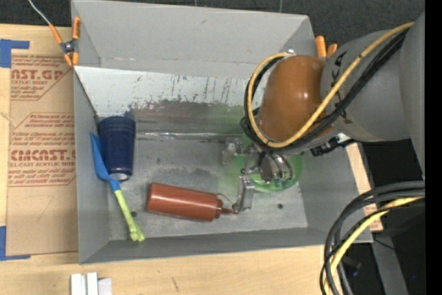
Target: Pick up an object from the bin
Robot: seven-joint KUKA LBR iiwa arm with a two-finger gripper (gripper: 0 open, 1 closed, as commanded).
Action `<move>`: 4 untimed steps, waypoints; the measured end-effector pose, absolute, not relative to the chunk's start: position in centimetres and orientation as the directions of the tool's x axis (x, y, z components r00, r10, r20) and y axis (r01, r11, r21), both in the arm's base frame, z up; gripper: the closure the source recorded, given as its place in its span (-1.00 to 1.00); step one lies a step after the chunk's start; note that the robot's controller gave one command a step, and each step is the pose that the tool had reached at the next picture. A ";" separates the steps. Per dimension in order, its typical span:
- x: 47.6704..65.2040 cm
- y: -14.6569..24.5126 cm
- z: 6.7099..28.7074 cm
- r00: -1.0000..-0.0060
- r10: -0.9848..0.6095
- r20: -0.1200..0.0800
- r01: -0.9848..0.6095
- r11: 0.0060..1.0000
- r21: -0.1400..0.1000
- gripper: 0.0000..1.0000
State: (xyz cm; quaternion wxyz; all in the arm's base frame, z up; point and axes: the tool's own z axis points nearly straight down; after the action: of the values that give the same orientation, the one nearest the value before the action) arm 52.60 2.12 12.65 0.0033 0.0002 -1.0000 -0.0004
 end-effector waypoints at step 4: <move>48.1 6.8 7.1 -0.763 -0.646 -0.002 -0.646 0.763 0.003 1.00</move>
Offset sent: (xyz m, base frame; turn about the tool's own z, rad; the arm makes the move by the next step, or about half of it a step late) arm -0.0147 0.0319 -0.0565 -0.3662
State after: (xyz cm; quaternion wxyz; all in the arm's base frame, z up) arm 48.09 6.79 7.13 -0.0004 0.3440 -0.9390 -0.0015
